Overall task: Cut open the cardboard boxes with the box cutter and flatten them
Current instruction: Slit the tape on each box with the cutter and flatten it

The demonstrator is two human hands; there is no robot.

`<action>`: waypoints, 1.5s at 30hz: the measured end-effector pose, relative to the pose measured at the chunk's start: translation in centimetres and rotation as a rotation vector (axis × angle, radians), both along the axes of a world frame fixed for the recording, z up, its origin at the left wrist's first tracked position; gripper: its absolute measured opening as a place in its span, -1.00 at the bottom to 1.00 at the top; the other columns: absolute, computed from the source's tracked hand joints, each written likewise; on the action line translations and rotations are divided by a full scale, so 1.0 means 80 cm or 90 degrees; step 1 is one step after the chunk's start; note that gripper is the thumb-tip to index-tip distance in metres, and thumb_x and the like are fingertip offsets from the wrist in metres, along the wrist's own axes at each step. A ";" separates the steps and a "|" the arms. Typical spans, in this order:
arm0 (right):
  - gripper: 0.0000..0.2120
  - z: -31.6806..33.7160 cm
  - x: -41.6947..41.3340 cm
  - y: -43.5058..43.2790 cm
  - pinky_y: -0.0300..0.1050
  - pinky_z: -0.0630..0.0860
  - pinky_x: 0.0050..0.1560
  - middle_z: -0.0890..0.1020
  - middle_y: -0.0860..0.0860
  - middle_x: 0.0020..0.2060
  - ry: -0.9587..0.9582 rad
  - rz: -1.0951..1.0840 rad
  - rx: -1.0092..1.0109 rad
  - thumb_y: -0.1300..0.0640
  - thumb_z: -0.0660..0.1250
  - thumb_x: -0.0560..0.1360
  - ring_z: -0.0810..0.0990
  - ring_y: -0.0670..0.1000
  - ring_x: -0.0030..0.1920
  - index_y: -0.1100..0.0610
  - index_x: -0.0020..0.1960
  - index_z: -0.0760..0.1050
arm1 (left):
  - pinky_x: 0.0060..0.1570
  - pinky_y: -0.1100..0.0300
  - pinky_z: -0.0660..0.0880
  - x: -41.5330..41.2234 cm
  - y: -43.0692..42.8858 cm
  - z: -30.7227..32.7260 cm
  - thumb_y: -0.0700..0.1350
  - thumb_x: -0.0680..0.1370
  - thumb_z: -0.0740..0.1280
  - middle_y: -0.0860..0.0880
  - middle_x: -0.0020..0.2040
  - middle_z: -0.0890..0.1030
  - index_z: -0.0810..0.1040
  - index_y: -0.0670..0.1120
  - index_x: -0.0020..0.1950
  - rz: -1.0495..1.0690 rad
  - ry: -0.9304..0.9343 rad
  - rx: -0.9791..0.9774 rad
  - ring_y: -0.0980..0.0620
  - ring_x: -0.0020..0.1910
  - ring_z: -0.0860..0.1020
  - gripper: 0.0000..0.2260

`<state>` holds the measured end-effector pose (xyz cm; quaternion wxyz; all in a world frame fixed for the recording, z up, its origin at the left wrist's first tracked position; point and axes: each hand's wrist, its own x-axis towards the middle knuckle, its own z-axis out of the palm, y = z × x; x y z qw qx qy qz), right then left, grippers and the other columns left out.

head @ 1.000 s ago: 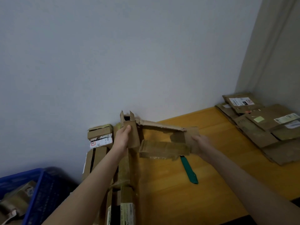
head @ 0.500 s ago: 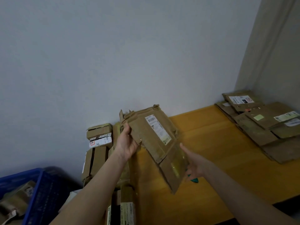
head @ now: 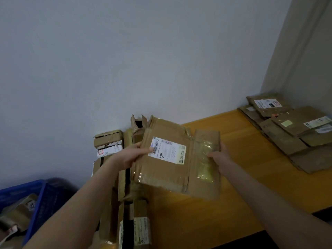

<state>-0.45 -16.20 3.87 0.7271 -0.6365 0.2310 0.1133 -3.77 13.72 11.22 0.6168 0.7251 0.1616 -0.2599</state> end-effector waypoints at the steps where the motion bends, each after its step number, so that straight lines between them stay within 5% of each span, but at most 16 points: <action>1: -0.19 0.002 0.003 0.005 -0.08 0.52 -0.23 0.52 0.11 0.23 -0.019 0.011 -0.028 0.51 0.31 0.42 0.54 0.10 0.03 -0.02 0.52 0.18 | 0.00 0.04 0.60 0.001 -0.007 -0.008 0.00 0.33 0.58 -0.11 0.10 0.66 0.45 -0.14 0.33 0.023 -0.014 0.044 -0.09 0.04 0.65 -0.36; 3: -0.15 -0.001 0.009 0.012 -0.05 0.55 -0.15 0.50 0.10 0.27 -0.048 0.019 -0.080 0.49 0.33 0.42 0.53 0.10 0.06 -0.03 0.55 0.11 | 0.07 0.03 0.57 0.000 -0.022 -0.027 -0.17 0.47 0.47 -0.10 0.15 0.62 0.45 -0.12 0.30 0.118 -0.100 0.141 -0.05 0.05 0.61 -0.57; 6: -0.11 -0.013 0.016 0.012 0.06 0.47 0.24 0.36 0.12 0.42 -0.039 0.073 -0.197 0.43 0.37 0.44 0.43 0.17 0.32 0.00 0.58 -0.01 | 0.09 0.04 0.54 0.001 -0.034 -0.038 -0.18 0.56 0.36 -0.04 0.18 0.58 0.44 -0.09 0.32 0.156 -0.216 0.240 -0.03 0.09 0.56 -0.67; 10: -0.29 -0.042 0.016 0.018 0.07 0.42 0.28 0.24 0.14 0.49 0.020 0.170 -0.418 0.22 0.30 0.55 0.36 0.22 0.35 0.04 0.57 0.01 | 0.15 -0.08 0.53 0.011 -0.031 -0.047 -0.14 0.59 0.32 -0.02 0.21 0.58 0.42 -0.05 0.34 0.102 -0.275 0.374 -0.06 0.17 0.56 -0.68; 12: -0.38 -0.062 0.010 0.027 0.06 0.47 0.12 0.26 0.14 0.48 0.027 0.210 -0.489 0.07 0.24 0.59 0.43 0.23 0.21 -0.06 0.56 0.04 | 0.17 -0.09 0.52 0.014 -0.032 -0.062 -0.13 0.59 0.31 -0.04 0.24 0.57 0.39 -0.07 0.38 0.068 -0.250 0.431 -0.08 0.20 0.55 -0.65; 14: -0.42 -0.078 -0.001 0.039 0.10 0.41 0.28 0.21 0.06 0.50 0.005 0.279 -0.551 -0.07 0.20 0.61 0.33 0.21 0.37 -0.10 0.56 0.06 | 0.21 -0.09 0.50 0.016 -0.037 -0.084 -0.13 0.59 0.32 -0.08 0.28 0.55 0.37 -0.09 0.40 0.080 -0.199 0.423 -0.11 0.23 0.53 -0.62; 19: -0.25 -0.105 -0.014 0.052 0.15 0.17 0.48 -0.01 -0.01 0.56 -0.044 0.506 -0.653 -0.07 0.31 0.55 0.00 0.14 0.54 -0.14 0.57 -0.08 | 0.23 -0.12 0.49 0.015 -0.067 -0.130 -0.13 0.58 0.33 -0.08 0.29 0.54 0.37 -0.07 0.41 0.173 -0.087 0.342 -0.11 0.25 0.53 -0.60; 24: -0.24 -0.129 -0.010 0.034 0.17 0.06 0.51 -0.05 0.01 0.57 -0.049 0.640 -0.703 -0.10 0.29 0.54 -0.09 0.17 0.55 -0.18 0.56 -0.11 | 0.21 -0.09 0.50 0.004 -0.108 -0.168 -0.08 0.57 0.34 -0.10 0.30 0.52 0.33 -0.07 0.42 0.212 -0.011 0.358 -0.13 0.26 0.52 -0.56; 31: -0.10 -0.156 -0.004 0.001 0.21 -0.09 0.52 -0.17 0.03 0.56 -0.143 0.756 -0.790 -0.22 0.37 0.44 -0.21 0.21 0.54 -0.14 0.56 -0.13 | -0.03 0.04 0.53 -0.037 -0.137 -0.217 0.01 0.59 0.32 -0.15 0.26 0.53 0.21 -0.14 0.46 0.162 0.119 0.544 -0.14 0.19 0.56 -0.47; 36: -0.08 -0.182 0.021 0.017 0.29 -0.13 0.49 -0.35 0.08 0.51 -0.243 0.767 -0.858 -0.38 0.20 0.44 -0.33 0.23 0.50 -0.11 0.55 -0.27 | 0.17 0.02 0.51 -0.042 -0.147 -0.239 -0.08 0.57 0.34 -0.21 0.47 0.20 -0.06 -0.07 0.58 0.099 0.122 0.683 -0.17 0.37 0.38 -0.27; 40: -0.22 -0.202 0.051 0.032 0.32 -0.21 0.47 -0.43 0.08 0.46 -0.280 0.786 -0.901 -0.38 0.00 0.52 -0.42 0.21 0.47 -0.11 0.53 -0.33 | 0.54 -0.05 -0.03 -0.014 -0.156 -0.264 -0.02 0.66 0.10 -0.11 0.60 -0.13 -0.19 -0.05 0.59 -0.081 -0.012 0.727 -0.12 0.57 -0.12 -0.39; 42: -0.28 -0.210 0.055 0.039 0.34 -0.26 0.45 -0.44 0.06 0.46 -0.268 0.809 -0.895 -0.37 -0.07 0.54 -0.44 0.20 0.47 -0.12 0.52 -0.33 | 0.50 -0.08 -0.27 0.001 -0.162 -0.283 0.09 0.68 -0.07 -0.03 0.58 -0.28 -0.27 0.04 0.57 -0.154 -0.051 0.714 -0.09 0.55 -0.28 -0.46; 45: -0.33 -0.232 0.050 0.044 0.36 -0.31 0.43 -0.41 0.03 0.49 -0.258 0.789 -0.886 -0.37 -0.18 0.54 -0.43 0.19 0.48 -0.13 0.52 -0.33 | 0.46 -0.24 -0.30 0.010 -0.163 -0.317 0.17 0.66 -0.17 -0.01 0.53 -0.38 -0.37 0.15 0.51 -0.175 -0.055 0.746 -0.13 0.52 -0.35 -0.49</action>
